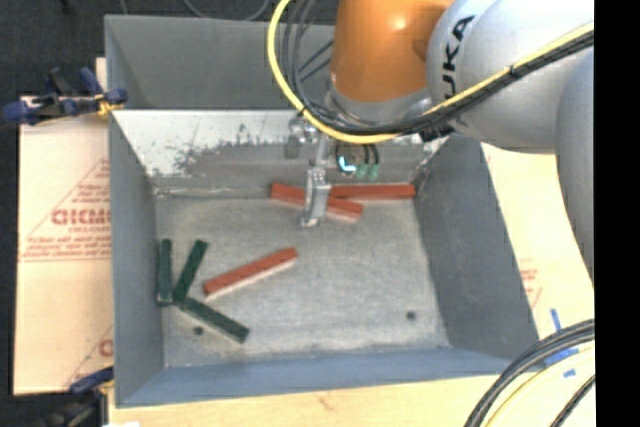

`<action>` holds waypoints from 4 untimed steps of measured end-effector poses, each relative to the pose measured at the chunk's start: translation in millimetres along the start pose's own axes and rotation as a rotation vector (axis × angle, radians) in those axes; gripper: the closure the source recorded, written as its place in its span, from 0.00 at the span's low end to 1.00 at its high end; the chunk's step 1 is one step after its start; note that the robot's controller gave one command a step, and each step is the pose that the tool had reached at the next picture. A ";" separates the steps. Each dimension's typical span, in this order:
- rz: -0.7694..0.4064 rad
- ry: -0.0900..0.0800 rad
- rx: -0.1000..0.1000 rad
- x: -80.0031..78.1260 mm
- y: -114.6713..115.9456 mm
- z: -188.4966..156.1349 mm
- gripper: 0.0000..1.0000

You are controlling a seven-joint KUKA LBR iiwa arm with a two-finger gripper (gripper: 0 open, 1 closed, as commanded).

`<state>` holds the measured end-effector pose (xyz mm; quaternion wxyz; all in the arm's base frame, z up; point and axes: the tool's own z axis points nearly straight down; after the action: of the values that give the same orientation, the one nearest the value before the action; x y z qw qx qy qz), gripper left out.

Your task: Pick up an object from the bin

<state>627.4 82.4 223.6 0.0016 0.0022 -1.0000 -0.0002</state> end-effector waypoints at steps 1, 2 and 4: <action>-0.477 -0.002 0.000 38.3 59.9 155.5 0.00; -0.486 -0.011 0.002 41.3 55.3 120.8 0.00; -0.556 -0.003 0.002 40.5 61.6 155.0 0.00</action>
Offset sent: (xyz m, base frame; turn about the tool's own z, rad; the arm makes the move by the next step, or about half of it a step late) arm -0.0388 0.0603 -0.1536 -0.4774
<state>586.1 143.9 68.7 -0.0001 0.2766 -0.9610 0.0003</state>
